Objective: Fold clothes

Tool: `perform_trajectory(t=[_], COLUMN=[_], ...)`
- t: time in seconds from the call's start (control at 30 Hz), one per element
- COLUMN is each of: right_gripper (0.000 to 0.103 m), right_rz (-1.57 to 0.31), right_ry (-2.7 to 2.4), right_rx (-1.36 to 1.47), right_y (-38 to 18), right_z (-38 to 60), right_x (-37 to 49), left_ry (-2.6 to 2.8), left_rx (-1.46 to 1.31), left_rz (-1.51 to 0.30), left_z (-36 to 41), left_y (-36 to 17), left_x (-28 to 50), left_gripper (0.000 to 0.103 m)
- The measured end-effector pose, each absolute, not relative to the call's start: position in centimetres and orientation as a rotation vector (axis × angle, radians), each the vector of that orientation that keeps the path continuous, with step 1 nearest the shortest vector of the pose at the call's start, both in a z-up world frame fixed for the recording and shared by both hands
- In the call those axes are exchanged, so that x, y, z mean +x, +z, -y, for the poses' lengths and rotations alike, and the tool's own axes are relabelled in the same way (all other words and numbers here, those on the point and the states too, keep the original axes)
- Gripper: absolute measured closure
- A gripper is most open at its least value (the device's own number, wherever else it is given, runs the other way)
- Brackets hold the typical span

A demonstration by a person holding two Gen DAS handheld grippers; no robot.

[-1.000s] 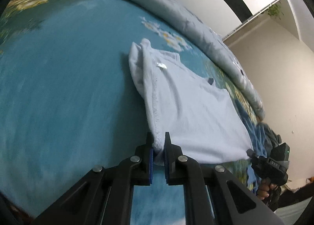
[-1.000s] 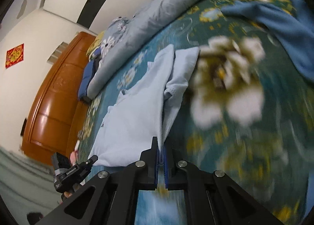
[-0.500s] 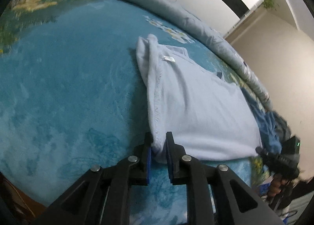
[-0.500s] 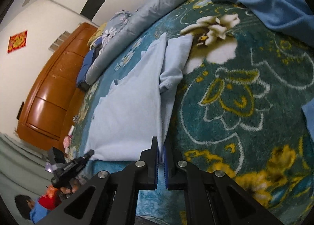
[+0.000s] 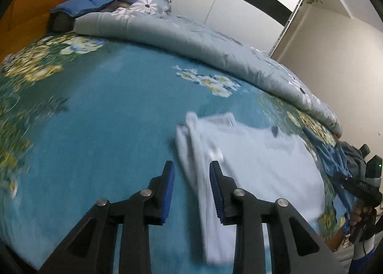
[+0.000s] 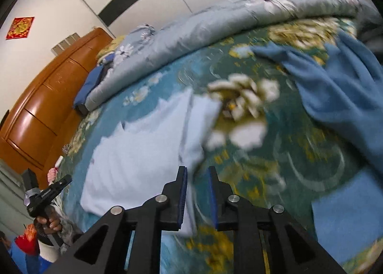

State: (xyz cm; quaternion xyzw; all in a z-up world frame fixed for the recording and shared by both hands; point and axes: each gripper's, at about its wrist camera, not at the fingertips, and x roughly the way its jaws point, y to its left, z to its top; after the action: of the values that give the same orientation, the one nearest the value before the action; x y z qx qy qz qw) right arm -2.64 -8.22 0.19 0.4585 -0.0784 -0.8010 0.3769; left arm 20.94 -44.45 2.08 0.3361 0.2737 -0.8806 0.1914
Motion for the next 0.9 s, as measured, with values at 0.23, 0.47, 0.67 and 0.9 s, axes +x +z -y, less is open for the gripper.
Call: perform_trajectory(t=[0.23,0.47,0.67,0.9], right_gripper=[0.077,0.076,0.076,0.099], right_rz=[0.064,-0.001,0.083,0.008], right_ry=[-1.980,-2.017,-1.938,-1.924], right_rx=[1.217,1.268,1.315,1.284], right_y=[-0.9,-3.6,-4.4,-3.4], right_z=[16.8,19.6,20.1,20.7], right_x=[-8.9,-13.6,-14.6,-13.5], left_ry=[-2.412,-2.435,-2.467,-2.535], left_rx=[1.066,1.181,1.161,1.071], left_rz=[-0.752,-0.796,-0.765,-0.734], left_z=[49.0,50.3,49.7,49.1], left_y=[-0.5,-3.4,-3.5,-1.4], left_x=[12.9,9.5,9.0,9.9], left_gripper=[0.072,0.070,0.074,0.098])
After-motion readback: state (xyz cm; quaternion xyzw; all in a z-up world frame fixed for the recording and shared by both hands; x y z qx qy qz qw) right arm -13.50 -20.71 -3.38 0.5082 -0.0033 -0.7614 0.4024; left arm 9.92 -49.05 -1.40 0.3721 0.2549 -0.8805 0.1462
